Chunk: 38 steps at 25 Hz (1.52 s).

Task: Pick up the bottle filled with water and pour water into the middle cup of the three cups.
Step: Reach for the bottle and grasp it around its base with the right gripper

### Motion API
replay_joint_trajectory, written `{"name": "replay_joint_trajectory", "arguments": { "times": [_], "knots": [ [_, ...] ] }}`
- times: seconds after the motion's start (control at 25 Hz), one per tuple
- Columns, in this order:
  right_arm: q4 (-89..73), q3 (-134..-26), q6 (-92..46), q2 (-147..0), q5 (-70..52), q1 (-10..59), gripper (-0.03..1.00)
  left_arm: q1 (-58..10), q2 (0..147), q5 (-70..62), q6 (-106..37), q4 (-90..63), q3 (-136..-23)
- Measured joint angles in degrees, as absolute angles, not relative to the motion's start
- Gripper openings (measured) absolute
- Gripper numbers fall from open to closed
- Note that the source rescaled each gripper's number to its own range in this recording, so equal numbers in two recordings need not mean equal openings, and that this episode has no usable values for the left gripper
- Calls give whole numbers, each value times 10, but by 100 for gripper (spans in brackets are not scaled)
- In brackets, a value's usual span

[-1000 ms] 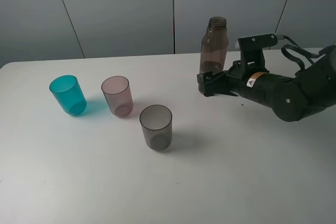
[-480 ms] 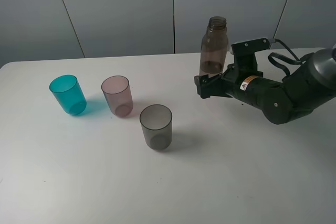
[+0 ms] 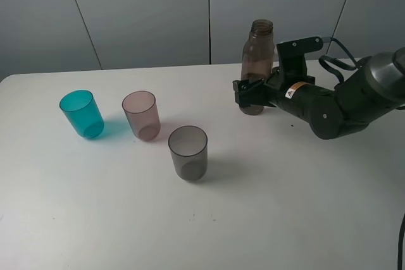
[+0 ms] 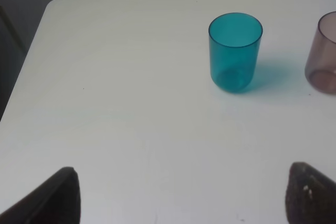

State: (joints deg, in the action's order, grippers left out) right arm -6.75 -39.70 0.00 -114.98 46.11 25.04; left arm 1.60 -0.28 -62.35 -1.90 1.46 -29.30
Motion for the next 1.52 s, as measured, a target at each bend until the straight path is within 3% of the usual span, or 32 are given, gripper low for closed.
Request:
{"name": "replay_joint_trajectory", "arguments": {
  "times": [0.36, 0.88, 1.52],
  "knots": [
    [-72, -419, 6, -1193, 474, 250, 100, 16, -3, -623, -19, 15, -293],
    [-83, -424, 9, -1237, 599, 250, 100, 16, -3, -623, -19, 15, -293],
    [-90, -451, 6, -1248, 609, 247, 100, 16, -3, -623, -19, 15, -293]
  ]
}}
